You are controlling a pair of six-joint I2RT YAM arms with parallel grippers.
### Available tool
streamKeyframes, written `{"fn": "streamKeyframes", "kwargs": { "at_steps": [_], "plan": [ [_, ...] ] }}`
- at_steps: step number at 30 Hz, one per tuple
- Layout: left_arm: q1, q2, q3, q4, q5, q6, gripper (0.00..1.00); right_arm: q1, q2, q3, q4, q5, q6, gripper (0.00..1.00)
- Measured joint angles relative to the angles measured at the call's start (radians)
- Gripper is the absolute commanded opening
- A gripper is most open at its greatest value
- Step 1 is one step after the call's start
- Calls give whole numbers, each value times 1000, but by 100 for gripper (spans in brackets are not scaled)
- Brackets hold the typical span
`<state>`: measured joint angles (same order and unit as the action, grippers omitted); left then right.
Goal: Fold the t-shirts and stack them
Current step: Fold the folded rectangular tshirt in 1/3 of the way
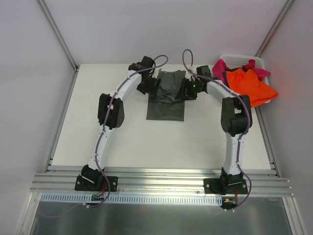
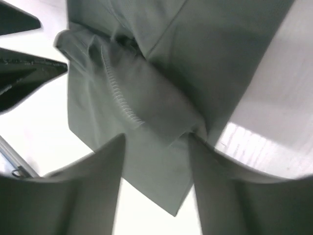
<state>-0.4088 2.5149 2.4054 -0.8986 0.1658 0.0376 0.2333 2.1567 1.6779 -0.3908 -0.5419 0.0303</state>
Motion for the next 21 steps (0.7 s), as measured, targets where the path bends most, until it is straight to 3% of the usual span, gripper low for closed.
{"fn": "streamKeyframes", "kwargs": {
  "at_steps": [2,7,12,14,21],
  "plan": [
    [0,5,2,2,-23,-10,89,0,6,2,1,16,-23,69],
    [0,-25,-27,5,-80,-20,91,0,-12,2,-39,51,-75,70],
    [10,-160,-119,1,-105,-26,91,1,-67,45,-151,55,-114,67],
    [21,-237,-148,-3,-96,-34,99,3,-82,72,-169,43,-119,66],
    [132,-428,-185,-11,-13,-45,99,49,-87,90,-172,-49,-114,66]
  ]
}}
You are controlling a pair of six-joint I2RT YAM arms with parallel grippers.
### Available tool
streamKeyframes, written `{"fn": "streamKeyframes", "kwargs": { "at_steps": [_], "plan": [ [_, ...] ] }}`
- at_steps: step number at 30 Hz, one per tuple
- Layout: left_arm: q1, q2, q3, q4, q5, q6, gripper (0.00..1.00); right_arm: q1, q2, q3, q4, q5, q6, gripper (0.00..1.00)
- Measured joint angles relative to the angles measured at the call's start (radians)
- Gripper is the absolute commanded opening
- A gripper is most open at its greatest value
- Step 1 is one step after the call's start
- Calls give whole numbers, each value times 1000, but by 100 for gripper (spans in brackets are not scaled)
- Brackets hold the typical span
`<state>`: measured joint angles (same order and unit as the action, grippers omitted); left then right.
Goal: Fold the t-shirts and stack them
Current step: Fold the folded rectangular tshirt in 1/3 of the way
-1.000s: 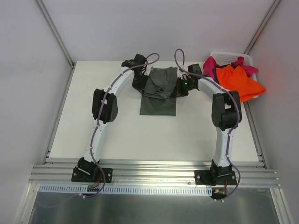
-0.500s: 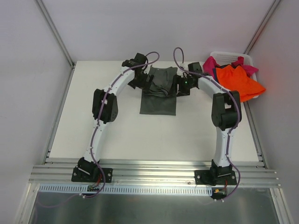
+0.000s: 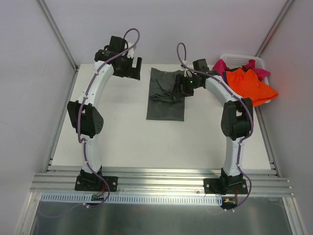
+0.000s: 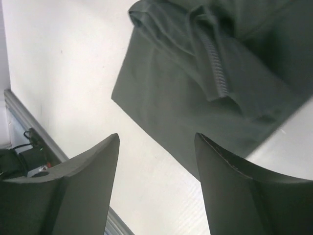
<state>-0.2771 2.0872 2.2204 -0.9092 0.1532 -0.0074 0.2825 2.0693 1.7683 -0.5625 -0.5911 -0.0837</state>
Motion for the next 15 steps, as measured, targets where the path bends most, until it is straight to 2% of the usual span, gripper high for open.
{"fn": "streamKeyframes", "kwargs": {
  "at_steps": [4,11,15],
  "plan": [
    [51,-32,-31,-8,1,5,99,46,80,54,3,-59,24,66],
    [40,-59,-181,-23,-17,20,99,76,232,136,18,-109,88,65],
    [35,-62,-208,-28,-45,27,99,70,286,179,21,-117,117,64]
  ]
}}
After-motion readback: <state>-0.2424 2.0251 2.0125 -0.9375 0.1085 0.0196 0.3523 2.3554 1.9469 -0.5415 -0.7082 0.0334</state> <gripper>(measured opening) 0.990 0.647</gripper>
